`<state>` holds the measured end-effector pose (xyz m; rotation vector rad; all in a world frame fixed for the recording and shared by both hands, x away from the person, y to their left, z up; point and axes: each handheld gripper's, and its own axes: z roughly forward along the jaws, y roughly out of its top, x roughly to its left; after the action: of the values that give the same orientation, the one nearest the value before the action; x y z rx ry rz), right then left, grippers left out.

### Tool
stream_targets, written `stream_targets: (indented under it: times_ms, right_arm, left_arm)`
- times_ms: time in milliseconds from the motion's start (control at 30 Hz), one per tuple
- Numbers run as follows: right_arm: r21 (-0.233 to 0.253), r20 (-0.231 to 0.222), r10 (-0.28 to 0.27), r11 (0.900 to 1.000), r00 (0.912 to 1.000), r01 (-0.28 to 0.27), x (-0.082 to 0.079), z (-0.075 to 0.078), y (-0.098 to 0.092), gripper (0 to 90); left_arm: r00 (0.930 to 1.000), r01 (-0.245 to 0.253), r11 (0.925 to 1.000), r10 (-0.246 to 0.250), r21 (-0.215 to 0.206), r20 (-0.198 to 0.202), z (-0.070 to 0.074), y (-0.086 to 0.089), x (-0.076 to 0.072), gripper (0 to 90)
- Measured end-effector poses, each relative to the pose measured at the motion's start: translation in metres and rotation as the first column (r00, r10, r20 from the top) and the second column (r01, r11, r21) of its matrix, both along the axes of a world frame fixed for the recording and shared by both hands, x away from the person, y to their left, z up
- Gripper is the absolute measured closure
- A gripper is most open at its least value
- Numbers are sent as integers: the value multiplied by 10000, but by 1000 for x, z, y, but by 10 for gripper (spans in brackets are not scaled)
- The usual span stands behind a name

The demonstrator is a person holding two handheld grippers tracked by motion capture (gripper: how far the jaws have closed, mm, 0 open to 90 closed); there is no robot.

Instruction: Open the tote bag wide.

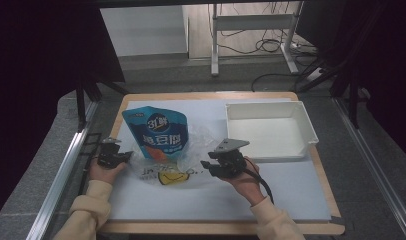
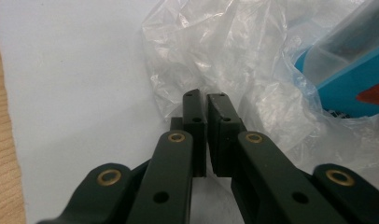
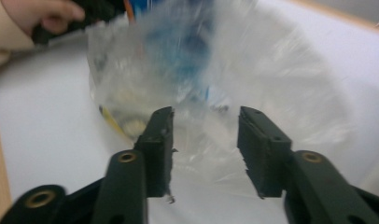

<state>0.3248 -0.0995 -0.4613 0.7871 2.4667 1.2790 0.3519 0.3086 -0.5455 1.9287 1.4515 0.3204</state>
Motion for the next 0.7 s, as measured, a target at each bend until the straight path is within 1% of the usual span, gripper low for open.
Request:
stream_targets:
  times_ms: [67,133,200,233,300,367,400,433,467,533,567,633,667,700]
  right_arm:
    - [218,262,-204,9996,9994,198,-2,11,-4,501]
    - [318,693,-482,9984,9964,461,0,25,-5,454]
    - [441,1021,-705,9968,9923,663,4,33,-3,429]
    - [519,1015,-684,9966,9925,634,9,36,1,420]
    - [301,998,-535,9983,9936,507,18,37,9,403]
    - [-174,887,-407,9989,9952,424,28,33,21,401]
    - [-401,924,-408,9982,9949,447,33,30,27,407]
    - [-526,912,-395,9976,9950,444,38,27,31,454]
    - [-521,817,-342,9979,9961,385,42,25,34,509]
    - [-476,564,-291,9984,9980,318,48,20,39,678]
    - [-458,551,-587,9971,9968,613,51,17,40,762]
    - [-254,614,-1165,9927,9913,1182,55,14,40,843]
    - [-162,602,-1461,9890,9874,1473,57,12,40,857]
    - [-175,589,-1804,9832,9818,1817,58,9,40,865]
  left_arm:
    - [10000,12,10000,-12,-25,5,0,0,0,871]
    - [10000,34,10000,-34,-37,3,0,0,1,871]
    - [10000,17,10000,-17,-73,19,0,-1,1,871]
    - [10000,12,10000,-12,-70,9,0,-1,2,871]
    - [10000,4,10000,-3,-61,6,0,-1,1,871]
    - [10000,4,10000,-4,-49,6,0,-1,1,871]
    - [10000,3,10000,-3,-54,5,0,-1,1,871]
    - [10000,6,10000,-6,-66,8,0,-1,1,871]
    - [10000,20,10000,-20,-66,-5,0,-1,1,871]
    - [10000,19,10000,-19,-87,-3,0,0,1,871]
    - [10000,23,10000,-23,-83,-7,0,0,1,871]
    - [10000,54,10000,-54,-61,-9,0,0,1,871]
    - [10000,59,10000,-59,-60,-12,0,0,1,871]
    - [10000,62,10000,-62,-59,-15,0,0,1,870]
